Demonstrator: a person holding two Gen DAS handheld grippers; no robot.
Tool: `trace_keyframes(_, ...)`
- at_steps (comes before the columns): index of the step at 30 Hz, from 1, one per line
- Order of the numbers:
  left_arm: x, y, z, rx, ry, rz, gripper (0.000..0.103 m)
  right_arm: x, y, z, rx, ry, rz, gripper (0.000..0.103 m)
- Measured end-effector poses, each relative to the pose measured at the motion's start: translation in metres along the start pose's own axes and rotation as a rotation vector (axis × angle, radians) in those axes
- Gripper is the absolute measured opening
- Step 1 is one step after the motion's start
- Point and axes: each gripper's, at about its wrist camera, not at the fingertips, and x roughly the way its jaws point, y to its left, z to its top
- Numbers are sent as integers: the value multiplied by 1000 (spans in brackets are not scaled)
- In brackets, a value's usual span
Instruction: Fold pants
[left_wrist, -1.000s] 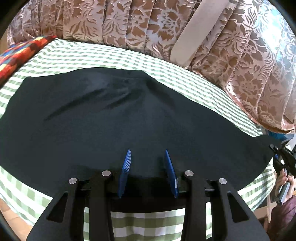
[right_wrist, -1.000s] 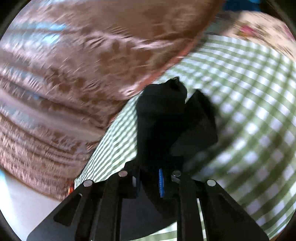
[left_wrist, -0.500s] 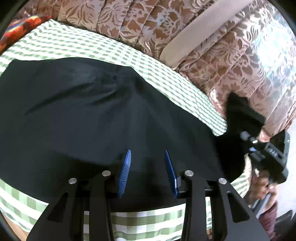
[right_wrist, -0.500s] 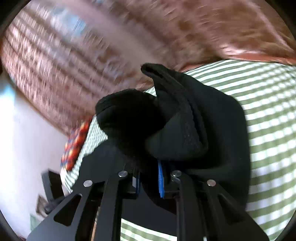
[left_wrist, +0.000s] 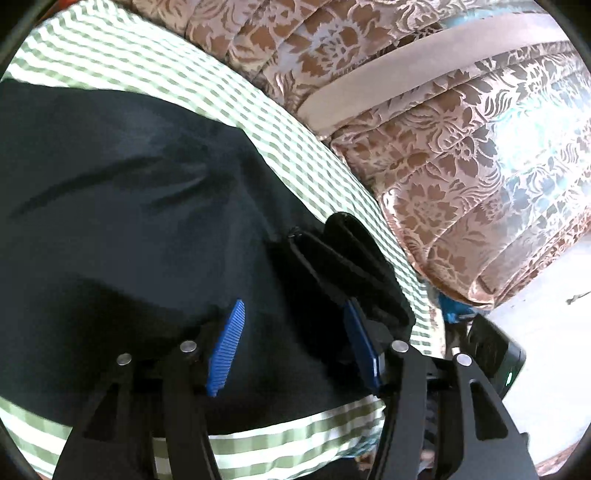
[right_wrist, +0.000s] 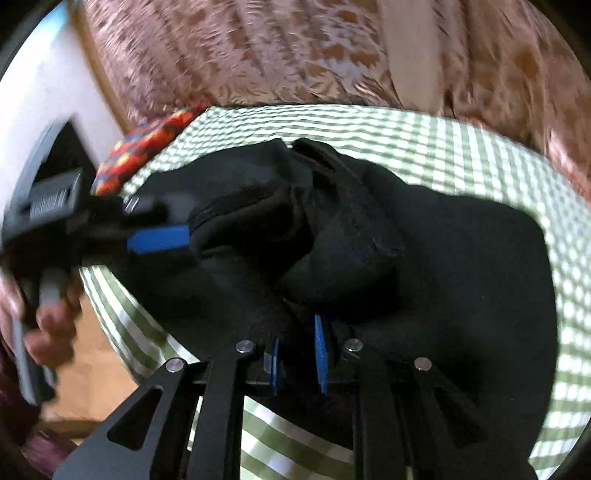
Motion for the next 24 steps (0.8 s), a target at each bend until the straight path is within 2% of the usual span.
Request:
trace_keyframes(2, 7, 1, 3, -47, 34, -59, 69, 1, 15, -10, -101, -4, -37, 23)
trace_keyframes(4, 15, -1, 7, -63, 57, -92, 70, 4, 25, -17, -162, -5, -41, 31)
trace_keyframes(6, 22, -3, 8, -71, 78, -81, 70, 0, 31, -24, -174, -9, 8, 42)
trace_keyframes(8, 29, -4, 9, -84, 105, -91, 70, -14, 31, -27, -151, -33, 106, 58)
trace_keyframes(11, 35, -4, 8, -94, 123, -87, 70, -37, 11, -29, -42, -78, 176, 58)
trace_keyframes(14, 36, -2, 9, -127, 131, -91, 72, -50, -13, -33, 53, -85, 167, 58)
trace_keyframes(19, 34, -10, 12, -127, 129, -119, 72, -84, -60, -59, 204, -100, 70, 58)
trace_keyframes(21, 39, -16, 12, -108, 149, -96, 73, -100, -79, -75, 262, -100, 1, 57)
trace_keyframes(24, 51, -23, 8, -93, 194, -85, 72, -110, -103, -98, 338, -70, -101, 48)
